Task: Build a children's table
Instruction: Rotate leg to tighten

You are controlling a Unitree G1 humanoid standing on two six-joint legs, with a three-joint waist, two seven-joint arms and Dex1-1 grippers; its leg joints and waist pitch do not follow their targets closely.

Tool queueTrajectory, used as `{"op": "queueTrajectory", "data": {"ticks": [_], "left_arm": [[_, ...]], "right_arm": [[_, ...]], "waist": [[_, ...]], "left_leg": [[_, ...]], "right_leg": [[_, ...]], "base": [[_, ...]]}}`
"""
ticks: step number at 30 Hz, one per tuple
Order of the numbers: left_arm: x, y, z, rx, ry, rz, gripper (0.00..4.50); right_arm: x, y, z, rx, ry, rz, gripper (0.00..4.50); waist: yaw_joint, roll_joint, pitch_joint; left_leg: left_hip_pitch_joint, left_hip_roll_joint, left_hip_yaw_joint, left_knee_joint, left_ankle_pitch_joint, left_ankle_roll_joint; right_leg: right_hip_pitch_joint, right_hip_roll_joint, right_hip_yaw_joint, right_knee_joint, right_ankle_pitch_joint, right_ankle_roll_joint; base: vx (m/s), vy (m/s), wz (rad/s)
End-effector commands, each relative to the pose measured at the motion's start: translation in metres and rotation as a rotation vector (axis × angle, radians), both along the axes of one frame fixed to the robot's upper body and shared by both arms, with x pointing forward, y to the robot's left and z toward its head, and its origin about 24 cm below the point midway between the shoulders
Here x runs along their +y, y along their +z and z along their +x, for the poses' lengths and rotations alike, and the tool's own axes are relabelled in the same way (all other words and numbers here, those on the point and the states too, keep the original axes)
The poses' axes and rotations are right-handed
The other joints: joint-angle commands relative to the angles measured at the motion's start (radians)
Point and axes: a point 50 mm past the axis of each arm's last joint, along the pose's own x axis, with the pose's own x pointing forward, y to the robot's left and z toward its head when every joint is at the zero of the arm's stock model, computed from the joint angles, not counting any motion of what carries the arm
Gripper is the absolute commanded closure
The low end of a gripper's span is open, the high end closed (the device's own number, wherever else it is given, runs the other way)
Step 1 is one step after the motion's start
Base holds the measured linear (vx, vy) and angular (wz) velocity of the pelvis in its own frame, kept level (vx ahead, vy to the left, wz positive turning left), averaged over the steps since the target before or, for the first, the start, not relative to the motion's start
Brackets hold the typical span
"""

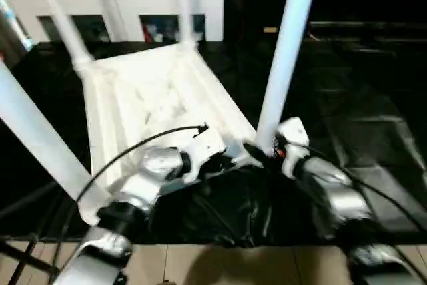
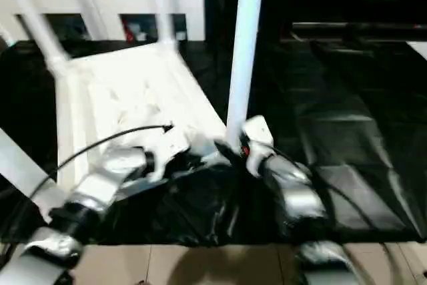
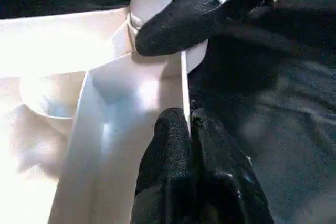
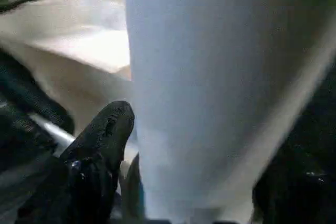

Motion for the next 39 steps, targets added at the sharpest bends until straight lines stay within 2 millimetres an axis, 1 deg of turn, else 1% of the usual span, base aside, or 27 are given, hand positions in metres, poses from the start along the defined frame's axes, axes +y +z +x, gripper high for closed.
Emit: {"op": "queueTrajectory", "data": {"ticks": [1, 2, 3, 4, 6, 7, 8, 9, 12, 13, 14, 15, 16, 18, 19, 21, 22, 23, 24, 25, 26, 27, 28, 30, 33, 39], "left_arm": [[-0.026, 0.009, -0.006, -0.036, -0.132, -0.039, 4.50], [-0.019, 0.010, -0.006, -0.028, -0.163, -0.032, 4.50], [-0.019, 0.010, -0.006, -0.028, -0.163, -0.032, 4.50], [-0.015, 0.011, -0.005, -0.020, -0.178, -0.033, 4.50], [-0.010, 0.012, -0.004, -0.010, -0.186, -0.035, 4.50], [-0.010, 0.012, -0.004, -0.010, -0.186, -0.035, 4.50], [-0.006, 0.014, -0.002, 0.001, -0.205, -0.028, 4.50], [-0.004, 0.014, -0.001, 0.006, -0.214, -0.023, 4.50], [0.001, 0.015, 0.000, 0.023, -0.240, -0.012, 4.50], [0.002, 0.015, 0.001, 0.024, -0.247, -0.007, 4.50], [0.003, 0.016, 0.001, 0.025, -0.252, -0.003, 4.50], [0.005, 0.016, 0.002, 0.029, -0.258, 0.004, 4.50], [0.006, 0.017, 0.003, 0.030, -0.265, 0.012, 4.50], [0.008, 0.017, 0.004, 0.032, -0.271, 0.018, 4.50], [0.009, 0.017, 0.005, 0.032, -0.272, 0.021, 4.50], [0.009, 0.017, 0.005, 0.032, -0.274, 0.023, 4.50], [0.010, 0.017, 0.006, 0.033, -0.275, 0.025, 4.50], [0.010, 0.017, 0.006, 0.034, -0.276, 0.026, 4.50], [0.010, 0.017, 0.006, 0.035, -0.277, 0.026, 4.50], [0.010, 0.017, 0.006, 0.035, -0.277, 0.028, 4.50], [0.010, 0.017, 0.006, 0.033, -0.277, 0.029, 4.50], [0.010, 0.017, 0.007, 0.033, -0.276, 0.029, 4.50], [0.010, 0.016, 0.007, 0.032, -0.276, 0.029, 4.50], [0.010, 0.016, 0.007, 0.029, -0.271, 0.028, 4.50], [0.011, 0.015, 0.007, 0.027, -0.264, 0.026, 4.50], [0.013, 0.014, 0.008, 0.020, -0.234, 0.024, 4.50]], "right_arm": [[0.044, -0.009, -0.021, 0.066, 0.300, 0.036, 1.20], [0.040, -0.005, -0.026, 0.078, 0.381, 0.046, 1.20], [0.040, -0.005, -0.026, 0.078, 0.381, 0.046, 1.20], [0.037, -0.002, -0.030, 0.102, 0.447, 0.049, 1.20], [0.033, -0.001, -0.034, 0.125, 0.510, 0.042, 1.20], [0.033, -0.001, -0.034, 0.125, 0.510, 0.042, 1.20], [0.030, 0.000, -0.037, 0.149, 0.577, 0.017, 1.20], [0.028, 0.001, -0.038, 0.158, 0.607, 0.001, 1.20], [0.025, 0.001, -0.041, 0.178, 0.663, -0.028, 1.20], [0.024, 0.001, -0.042, 0.186, 0.679, -0.034, 1.20], [0.023, 0.002, -0.043, 0.191, 0.691, -0.036, 1.20], [0.023, 0.002, -0.044, 0.196, 0.706, -0.041, 1.35], [0.023, 0.002, -0.045, 0.201, 0.720, -0.046, 1.43], [0.023, 0.003, -0.046, 0.209, 0.738, -0.050, 1.59], [0.023, 0.003, -0.047, 0.214, 0.744, -0.051, 1.59], [0.024, 0.003, -0.047, 0.217, 0.749, -0.051, 1.79], [0.024, 0.003, -0.048, 0.217, 0.751, -0.051, 1.79], [0.024, 0.002, -0.048, 0.218, 0.752, -0.051, 1.96], [0.025, 0.002, -0.048, 0.218, 0.754, -0.051, 2.01], [0.025, 0.002, -0.048, 0.218, 0.757, -0.052, 2.01], [0.025, 0.002, -0.049, 0.218, 0.760, -0.050, 2.13], [0.026, 0.002, -0.049, 0.218, 0.761, -0.050, 2.13], [0.026, 0.002, -0.050, 0.219, 0.762, -0.049, 2.31], [0.026, 0.001, -0.050, 0.221, 0.763, -0.048, 2.36], [0.026, 0.001, -0.052, 0.223, 0.764, -0.046, 2.43], [0.027, 0.000, -0.051, 0.211, 0.739, -0.039, 2.48]], "waist": [[0.002, -0.006, -0.048], [0.009, -0.004, -0.045], [0.013, -0.005, -0.046], [0.014, -0.008, -0.045], [0.019, -0.007, -0.047], [0.021, -0.007, -0.047], [0.023, -0.011, -0.048], [0.026, -0.011, -0.049], [0.033, -0.013, -0.050], [0.033, -0.016, -0.049], [0.036, -0.014, -0.050], [0.037, -0.017, -0.049], [0.039, -0.017, -0.050], [0.041, -0.016, -0.050], [0.042, -0.016, -0.049], [0.044, -0.016, -0.049], [0.044, -0.016, -0.049], [0.044, -0.015, -0.049], [0.045, -0.014, -0.050], [0.045, -0.016, -0.051], [0.045, -0.016, -0.051], [0.047, -0.015, -0.052], [0.047, -0.015, -0.052], [0.048, -0.017, -0.051], [0.052, -0.018, -0.050], [0.056, -0.019, -0.051]], "left_leg": [[-0.001, 0.040, -0.003, -0.058, -0.239, 0.093], [-0.002, 0.041, -0.003, -0.061, -0.260, 0.092], [-0.001, 0.042, -0.004, -0.061, -0.264, 0.090], [-0.002, 0.044, -0.005, -0.064, -0.261, 0.085], [-0.002, 0.044, -0.005, -0.062, -0.250, 0.083], [-0.002, 0.044, -0.006, -0.061, -0.248, 0.081], [-0.001, 0.042, -0.004, -0.059, -0.238, 0.083], [-0.002, 0.042, -0.003, -0.057, -0.223, 0.089], [-0.003, 0.042, -0.003, -0.055, -0.202, 0.094], [-0.003, 0.042, -0.003, -0.055, -0.201, 0.095], [-0.003, 0.043, -0.004, -0.055, -0.200, 0.092], [-0.002, 0.042, -0.003, -0.055, -0.200, 0.093], [-0.002, 0.043, -0.004, -0.056, -0.199, 0.091], [-0.001, 0.044, -0.004, -0.056, -0.201, 0.088], [-0.001, 0.044, -0.004, -0.057, -0.205, 0.087], [-0.001, 0.043, -0.004, -0.056, -0.206, 0.081], [-0.003, 0.042, -0.004, -0.056, -0.206, 0.080], [-0.002, 0.043, -0.005, -0.056, -0.209, 0.077], [-0.002, 0.043, -0.005, -0.056, -0.209, 0.076], [-0.002, 0.043, -0.005, -0.056, -0.206, 0.076], [-0.003, 0.042, -0.004, -0.055, -0.198, 0.078], [-0.003, 0.043, -0.005, -0.054, -0.194, 0.080], [-0.003, 0.043, -0.005, -0.055, -0.193, 0.080], [-0.004, 0.043, -0.005, -0.054, -0.193, 0.081], [-0.002, 0.042, -0.005, -0.055, -0.202, 0.079], [-0.003, 0.043, -0.005, -0.054, -0.191, 0.078]], "right_leg": [[0.052, -0.059, 0.047, -0.069, -0.264, -0.187], [0.052, -0.061, 0.048, -0.073, -0.303, -0.178], [0.052, -0.061, 0.048, -0.072, -0.310, -0.173], [0.051, -0.062, 0.049, -0.072, -0.314, -0.171], [0.050, -0.063, 0.050, -0.069, -0.300, -0.176], [0.051, -0.062, 0.049, -0.068, -0.299, -0.178], [0.051, -0.062, 0.050, -0.067, -0.291, -0.180], [0.051, -0.062, 0.050, -0.065, -0.273, -0.184], [0.051, -0.065, 0.050, -0.063, -0.268, -0.184], [0.051, -0.064, 0.050, -0.064, -0.274, -0.182], [0.051, -0.065, 0.050, -0.063, -0.279, -0.182], [0.051, -0.065, 0.050, -0.065, -0.286, -0.180], [0.052, -0.066, 0.050, -0.064, -0.293, -0.176], [0.050, -0.066, 0.050, -0.063, -0.296, -0.173], [0.049, -0.065, 0.050, -0.065, -0.300, -0.173], [0.050, -0.067, 0.051, -0.064, -0.303, -0.172], [0.051, -0.067, 0.050, -0.064, -0.306, -0.170], [0.051, -0.068, 0.050, -0.065, -0.313, -0.168], [0.050, -0.068, 0.050, -0.065, -0.314, -0.167], [0.051, -0.067, 0.050, -0.064, -0.308, -0.167], [0.051, -0.067, 0.050, -0.063, -0.299, -0.168], [0.051, -0.067, 0.050, -0.062, -0.291, -0.170], [0.051, -0.067, 0.050, -0.061, -0.288, -0.171], [0.051, -0.067, 0.049, -0.061, -0.288, -0.172], [0.050, -0.068, 0.050, -0.065, -0.327, -0.157], [0.050, -0.068, 0.050, -0.062, -0.309, -0.160]], "base": [[0.000, 0.000, 0.00], [0.000, 0.000, 0.00], [0.000, 0.000, 0.00], [0.000, 0.000, 0.00], [0.000, 0.000, 0.00], [0.000, 0.000, 0.00], [0.000, 0.000, 0.00], [0.000, 0.000, 0.00], [0.000, 0.000, 0.00], [0.000, 0.000, 0.00], [0.000, 0.000, 0.00], [0.000, 0.000, 0.00], [0.000, 0.000, 0.00], [0.000, 0.000, 0.00], [0.000, 0.000, 0.00], [0.000, 0.000, 0.00], [0.000, 0.000, 0.00], [0.000, 0.000, 0.00], [0.000, 0.000, 0.00], [0.000, 0.000, 0.00], [0.000, 0.000, 0.00], [0.000, 0.000, 0.00], [0.000, 0.000, 0.00], [0.000, 0.000, 0.00], [0.000, 0.000, 0.00], [0.000, 0.000, 0.00]]}}
